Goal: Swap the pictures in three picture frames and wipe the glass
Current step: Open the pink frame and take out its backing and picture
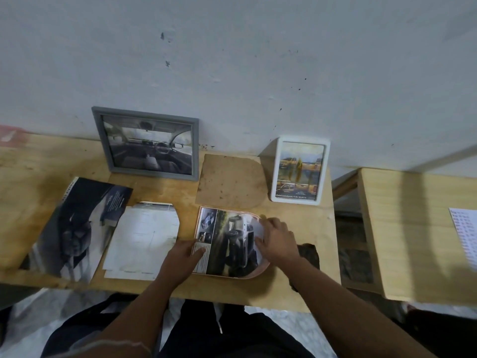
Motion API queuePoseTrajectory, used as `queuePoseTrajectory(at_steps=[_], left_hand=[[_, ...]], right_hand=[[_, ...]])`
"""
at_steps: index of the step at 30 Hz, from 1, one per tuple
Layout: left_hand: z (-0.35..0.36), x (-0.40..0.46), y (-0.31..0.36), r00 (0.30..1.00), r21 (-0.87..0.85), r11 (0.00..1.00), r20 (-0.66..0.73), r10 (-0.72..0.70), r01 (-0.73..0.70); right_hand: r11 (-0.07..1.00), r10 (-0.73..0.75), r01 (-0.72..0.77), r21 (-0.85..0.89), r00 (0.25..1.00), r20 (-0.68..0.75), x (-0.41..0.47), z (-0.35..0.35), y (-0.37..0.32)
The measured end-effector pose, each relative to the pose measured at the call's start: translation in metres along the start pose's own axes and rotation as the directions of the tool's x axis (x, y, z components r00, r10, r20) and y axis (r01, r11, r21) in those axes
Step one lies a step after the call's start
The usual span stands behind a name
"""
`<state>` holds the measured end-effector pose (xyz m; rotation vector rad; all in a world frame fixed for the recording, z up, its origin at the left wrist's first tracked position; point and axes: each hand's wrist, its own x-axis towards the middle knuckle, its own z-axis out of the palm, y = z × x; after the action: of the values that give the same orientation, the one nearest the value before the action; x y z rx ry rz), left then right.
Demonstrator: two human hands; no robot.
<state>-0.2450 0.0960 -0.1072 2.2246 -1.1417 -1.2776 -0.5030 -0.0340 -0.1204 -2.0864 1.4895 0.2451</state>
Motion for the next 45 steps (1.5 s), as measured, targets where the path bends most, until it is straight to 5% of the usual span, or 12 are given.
queuePoseTrajectory(at_steps=[10, 23, 26, 28, 30, 34, 39, 45], left_hand=[[0.007, -0.008, -0.012, 0.998, 0.11, 0.992, 0.012, -0.057, 0.055], [0.01, -0.008, -0.017, 0.999, 0.105, 0.993, 0.004, -0.05, 0.049], [0.01, -0.008, -0.019, 1.0, 0.075, 0.997, -0.003, -0.026, 0.027], [0.01, -0.011, -0.02, 1.0, 0.041, 0.999, 0.0, 0.002, -0.002], [0.009, -0.012, -0.022, 0.999, 0.009, 1.0, -0.042, 0.023, -0.023], [0.003, -0.017, -0.01, 0.993, -0.266, 0.964, -0.117, 0.001, -0.032], [-0.015, -0.02, -0.01, 0.948, -0.43, 0.893, -0.318, -0.011, -0.134], [-0.063, -0.032, -0.043, 0.86, -0.556, 0.826, -0.463, -0.216, -0.091]], right_hand=[[0.983, 0.059, -0.051, -0.176, 0.997, 0.045, -0.029, 0.045, 0.006], [0.992, -0.013, 0.011, -0.123, 1.0, -0.02, -0.043, 0.042, -0.001], [0.991, -0.047, 0.054, 0.122, 0.997, -0.061, -0.053, 0.032, -0.002], [0.847, -0.014, 0.047, 0.529, 0.998, -0.066, -0.058, 0.025, -0.007], [0.682, 0.054, 0.077, 0.728, 0.987, -0.154, -0.06, 0.016, -0.012], [0.575, 0.067, 0.189, 0.796, 0.959, -0.277, -0.049, -0.008, -0.027], [0.481, 0.013, 0.141, 0.865, 0.986, -0.169, -0.013, -0.022, -0.06], [0.643, -0.074, 0.177, 0.745, 0.983, -0.17, 0.029, -0.011, -0.144]])
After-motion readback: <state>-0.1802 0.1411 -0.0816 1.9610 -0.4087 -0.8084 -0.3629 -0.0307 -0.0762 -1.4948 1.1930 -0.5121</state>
